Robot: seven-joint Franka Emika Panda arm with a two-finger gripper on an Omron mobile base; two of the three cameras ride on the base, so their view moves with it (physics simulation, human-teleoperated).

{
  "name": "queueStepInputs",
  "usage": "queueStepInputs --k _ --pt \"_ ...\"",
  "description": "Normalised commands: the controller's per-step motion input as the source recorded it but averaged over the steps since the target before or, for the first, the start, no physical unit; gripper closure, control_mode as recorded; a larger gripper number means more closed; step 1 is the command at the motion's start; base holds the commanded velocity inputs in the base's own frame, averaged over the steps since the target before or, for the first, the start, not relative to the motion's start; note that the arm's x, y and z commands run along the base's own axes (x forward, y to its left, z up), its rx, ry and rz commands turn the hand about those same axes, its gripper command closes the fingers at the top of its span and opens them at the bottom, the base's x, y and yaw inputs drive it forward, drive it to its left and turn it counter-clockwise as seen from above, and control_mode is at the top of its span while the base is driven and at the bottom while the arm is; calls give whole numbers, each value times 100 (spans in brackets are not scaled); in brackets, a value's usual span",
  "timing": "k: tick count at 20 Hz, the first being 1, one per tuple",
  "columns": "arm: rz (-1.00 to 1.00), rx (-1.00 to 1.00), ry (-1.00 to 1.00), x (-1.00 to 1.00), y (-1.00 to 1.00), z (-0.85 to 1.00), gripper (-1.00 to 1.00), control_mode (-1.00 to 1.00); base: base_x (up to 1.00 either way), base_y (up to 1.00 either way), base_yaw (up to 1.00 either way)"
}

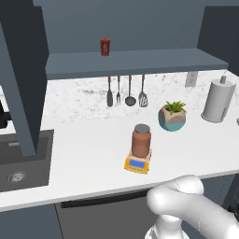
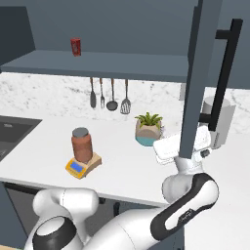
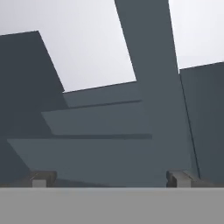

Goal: Pick the honey bottle and place it on the digital scale for weighing, and close the cabinet.

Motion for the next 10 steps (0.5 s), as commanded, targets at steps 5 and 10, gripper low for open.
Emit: queueStepInputs --k 5,10 --pt "0 14 14 20 -80 -1 -100 -100 0 0 0" --pt "0 14 16 25 -84 -3 -100 -100 0 0 0"
